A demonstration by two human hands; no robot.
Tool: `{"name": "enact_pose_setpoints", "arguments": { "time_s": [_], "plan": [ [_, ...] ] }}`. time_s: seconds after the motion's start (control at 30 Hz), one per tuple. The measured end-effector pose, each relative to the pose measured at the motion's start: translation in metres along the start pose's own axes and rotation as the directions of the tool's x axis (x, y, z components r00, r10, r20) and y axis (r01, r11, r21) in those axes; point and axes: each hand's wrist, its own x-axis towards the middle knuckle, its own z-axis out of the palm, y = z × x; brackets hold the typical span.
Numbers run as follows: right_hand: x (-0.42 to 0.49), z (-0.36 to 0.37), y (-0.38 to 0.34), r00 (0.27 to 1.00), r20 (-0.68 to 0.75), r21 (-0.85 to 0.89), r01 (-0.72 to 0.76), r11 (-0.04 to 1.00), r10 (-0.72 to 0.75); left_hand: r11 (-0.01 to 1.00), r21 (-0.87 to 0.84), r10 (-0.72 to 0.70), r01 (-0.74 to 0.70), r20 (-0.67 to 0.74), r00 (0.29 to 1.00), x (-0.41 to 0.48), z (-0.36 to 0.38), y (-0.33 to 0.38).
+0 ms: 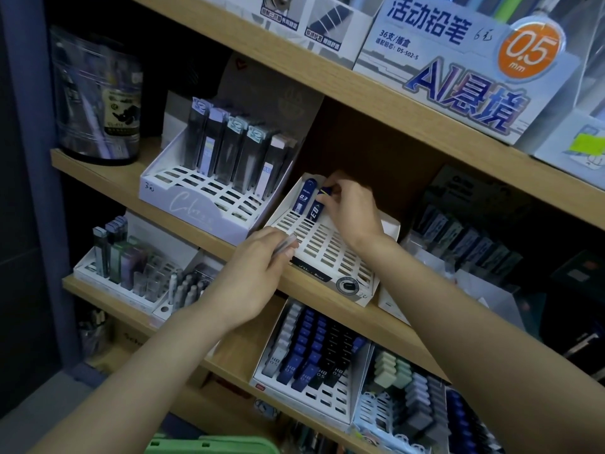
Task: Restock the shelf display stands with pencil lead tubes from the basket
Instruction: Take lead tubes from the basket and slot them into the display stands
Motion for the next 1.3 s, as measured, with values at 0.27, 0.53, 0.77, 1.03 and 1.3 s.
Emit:
{"name": "enact_pose_setpoints", "arguments": {
  "time_s": [0.27,0.53,0.77,1.03,1.3],
  "plan": [
    [-0.019,-0.013,-0.02,0.996,-0.086,0.039,0.024,0.999,-0.02,0.999,-0.001,-0.037,0.037,-0.033,0.999,-0.002,-0.003,0.012],
    [-0.086,-0.055,-0.039,0.947,0.251,0.507,0.048,0.861,-0.201,0.97,-0.172,-0.172,0.173,0.024,0.985,-0.01,0.001,0.053],
    [-0.115,-0.095,-0.009,0.958,0.284,0.754,-0.243,0.61,0.031,0.907,-0.363,-0.179,0.215,0.13,0.975,-0.019,0.022,0.086],
    [-0.146,-0.147,0.04,0.93,0.319,0.79,-0.367,0.49,0.182,0.96,-0.271,-0.038,0.068,0.115,0.993,-0.006,0.059,0.124],
    [-0.154,-0.176,0.081,0.92,0.33,0.607,-0.377,0.7,0.21,0.973,-0.231,0.006,0.023,0.124,0.992,0.002,0.099,0.14]
  ]
}}
